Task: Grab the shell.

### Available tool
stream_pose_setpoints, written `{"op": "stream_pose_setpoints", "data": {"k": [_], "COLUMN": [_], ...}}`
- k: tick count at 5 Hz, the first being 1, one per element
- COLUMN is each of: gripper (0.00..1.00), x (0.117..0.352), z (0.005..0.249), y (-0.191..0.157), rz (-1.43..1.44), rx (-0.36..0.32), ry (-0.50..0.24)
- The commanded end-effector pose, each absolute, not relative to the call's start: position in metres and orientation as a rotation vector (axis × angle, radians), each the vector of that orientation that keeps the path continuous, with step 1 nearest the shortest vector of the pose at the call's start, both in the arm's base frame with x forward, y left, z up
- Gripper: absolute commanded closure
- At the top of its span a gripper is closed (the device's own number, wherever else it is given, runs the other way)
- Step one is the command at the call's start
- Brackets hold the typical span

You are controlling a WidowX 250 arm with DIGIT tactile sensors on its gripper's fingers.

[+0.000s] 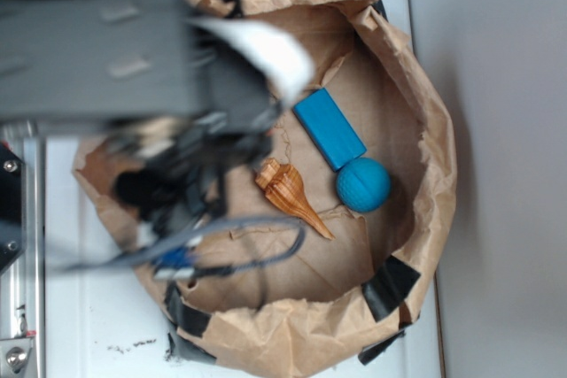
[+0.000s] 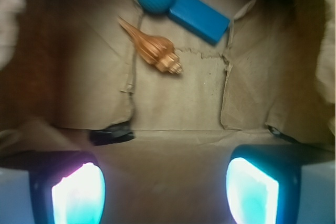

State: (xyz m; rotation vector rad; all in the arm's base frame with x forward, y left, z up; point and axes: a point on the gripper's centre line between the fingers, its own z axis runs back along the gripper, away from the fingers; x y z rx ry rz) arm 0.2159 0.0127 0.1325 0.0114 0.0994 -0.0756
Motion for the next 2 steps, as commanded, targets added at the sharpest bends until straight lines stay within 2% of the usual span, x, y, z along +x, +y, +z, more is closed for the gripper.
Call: {"op": "stream_pose_setpoints", "data": {"k": [1,2], "gripper": [0.00,0.00], "x": [0.256,0.264], "z": [0.123,0.112], "y": [0.025,0.009], "rz": [-0.180,-0.253], "rx": [-0.011,-0.017], "ry": [0.046,0.011]}}
